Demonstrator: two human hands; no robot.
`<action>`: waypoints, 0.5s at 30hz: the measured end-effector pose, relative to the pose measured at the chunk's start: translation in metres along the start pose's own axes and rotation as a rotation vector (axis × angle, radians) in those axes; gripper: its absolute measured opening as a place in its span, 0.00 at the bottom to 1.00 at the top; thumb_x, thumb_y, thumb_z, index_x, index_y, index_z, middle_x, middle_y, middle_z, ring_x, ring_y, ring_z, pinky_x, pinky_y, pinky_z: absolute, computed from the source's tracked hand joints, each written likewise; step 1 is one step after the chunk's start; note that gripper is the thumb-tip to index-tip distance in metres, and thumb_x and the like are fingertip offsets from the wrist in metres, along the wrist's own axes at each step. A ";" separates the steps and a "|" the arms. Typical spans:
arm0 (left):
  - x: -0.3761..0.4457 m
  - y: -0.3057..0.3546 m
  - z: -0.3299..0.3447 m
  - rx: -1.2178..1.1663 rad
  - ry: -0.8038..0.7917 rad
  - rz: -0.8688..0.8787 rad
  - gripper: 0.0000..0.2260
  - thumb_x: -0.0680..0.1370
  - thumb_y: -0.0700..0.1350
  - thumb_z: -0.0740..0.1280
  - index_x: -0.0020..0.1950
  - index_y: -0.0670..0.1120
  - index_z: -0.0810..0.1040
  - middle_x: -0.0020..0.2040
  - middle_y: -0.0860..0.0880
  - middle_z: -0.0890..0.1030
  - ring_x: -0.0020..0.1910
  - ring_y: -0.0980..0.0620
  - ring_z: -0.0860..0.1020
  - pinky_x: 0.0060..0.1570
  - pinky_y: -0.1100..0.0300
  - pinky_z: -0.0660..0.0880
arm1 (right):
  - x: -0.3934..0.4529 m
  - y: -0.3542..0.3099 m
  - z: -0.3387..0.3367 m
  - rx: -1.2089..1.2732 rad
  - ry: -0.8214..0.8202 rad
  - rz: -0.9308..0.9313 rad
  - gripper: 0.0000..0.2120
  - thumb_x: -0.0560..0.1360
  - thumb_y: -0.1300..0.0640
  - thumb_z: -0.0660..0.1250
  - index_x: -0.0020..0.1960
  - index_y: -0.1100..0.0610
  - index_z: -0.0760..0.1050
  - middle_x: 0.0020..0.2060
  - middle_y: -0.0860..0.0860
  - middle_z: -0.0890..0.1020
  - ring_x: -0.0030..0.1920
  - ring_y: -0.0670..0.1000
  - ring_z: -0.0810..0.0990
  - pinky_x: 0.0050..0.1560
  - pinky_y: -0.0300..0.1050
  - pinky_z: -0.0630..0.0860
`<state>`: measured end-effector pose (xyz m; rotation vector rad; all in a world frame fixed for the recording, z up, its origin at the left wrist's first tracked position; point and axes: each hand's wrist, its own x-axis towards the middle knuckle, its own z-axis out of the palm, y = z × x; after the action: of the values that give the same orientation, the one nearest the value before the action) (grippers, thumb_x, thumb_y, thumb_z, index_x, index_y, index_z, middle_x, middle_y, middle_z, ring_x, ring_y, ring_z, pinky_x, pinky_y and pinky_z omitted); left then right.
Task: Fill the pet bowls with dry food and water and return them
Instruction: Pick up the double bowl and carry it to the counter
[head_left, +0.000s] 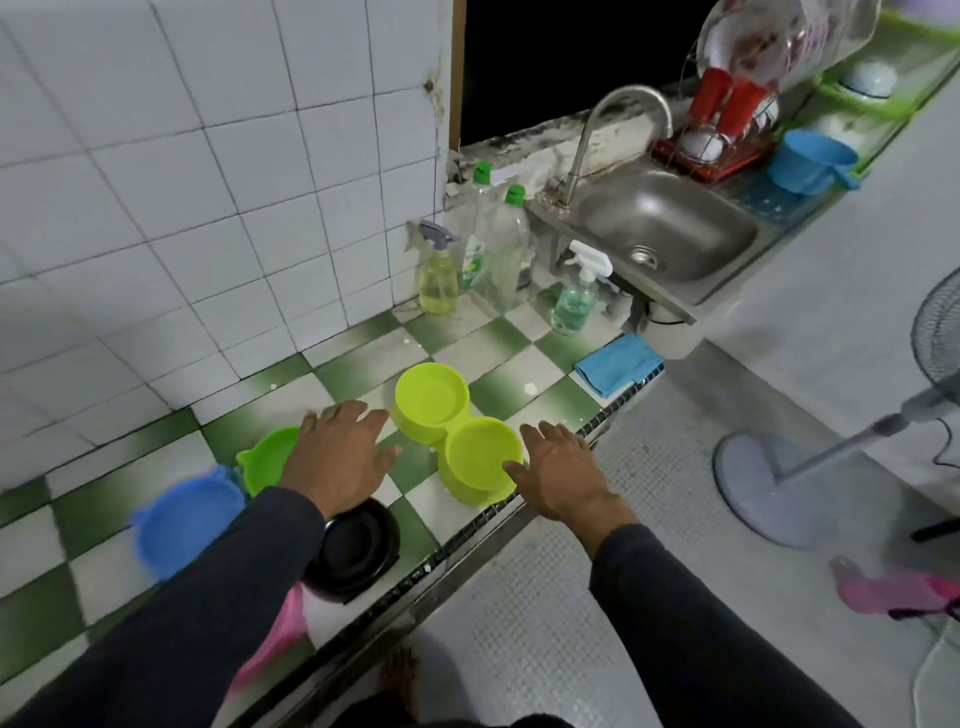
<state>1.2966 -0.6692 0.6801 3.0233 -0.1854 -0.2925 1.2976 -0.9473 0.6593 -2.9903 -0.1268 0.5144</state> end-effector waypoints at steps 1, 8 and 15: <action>-0.011 0.003 0.000 -0.005 0.005 -0.028 0.26 0.82 0.62 0.59 0.78 0.53 0.68 0.77 0.46 0.69 0.74 0.41 0.68 0.75 0.40 0.62 | -0.003 0.002 0.000 0.005 0.001 -0.023 0.33 0.81 0.38 0.56 0.79 0.55 0.58 0.77 0.58 0.63 0.78 0.60 0.59 0.78 0.58 0.57; -0.097 0.040 0.006 -0.029 0.040 -0.196 0.23 0.81 0.61 0.62 0.74 0.54 0.73 0.70 0.45 0.76 0.68 0.40 0.74 0.70 0.41 0.68 | -0.036 0.008 -0.002 -0.030 0.054 -0.195 0.32 0.81 0.38 0.57 0.78 0.55 0.60 0.76 0.60 0.65 0.75 0.62 0.63 0.76 0.58 0.59; -0.196 0.062 0.006 0.014 0.162 -0.337 0.20 0.80 0.63 0.61 0.67 0.54 0.76 0.61 0.49 0.80 0.59 0.44 0.79 0.59 0.44 0.76 | -0.085 -0.007 0.013 -0.063 0.051 -0.337 0.32 0.80 0.37 0.59 0.77 0.55 0.63 0.75 0.60 0.66 0.75 0.61 0.64 0.74 0.57 0.61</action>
<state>1.0975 -0.7050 0.7171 3.0617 0.3375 -0.0684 1.2133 -0.9479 0.6755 -2.9460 -0.6396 0.4005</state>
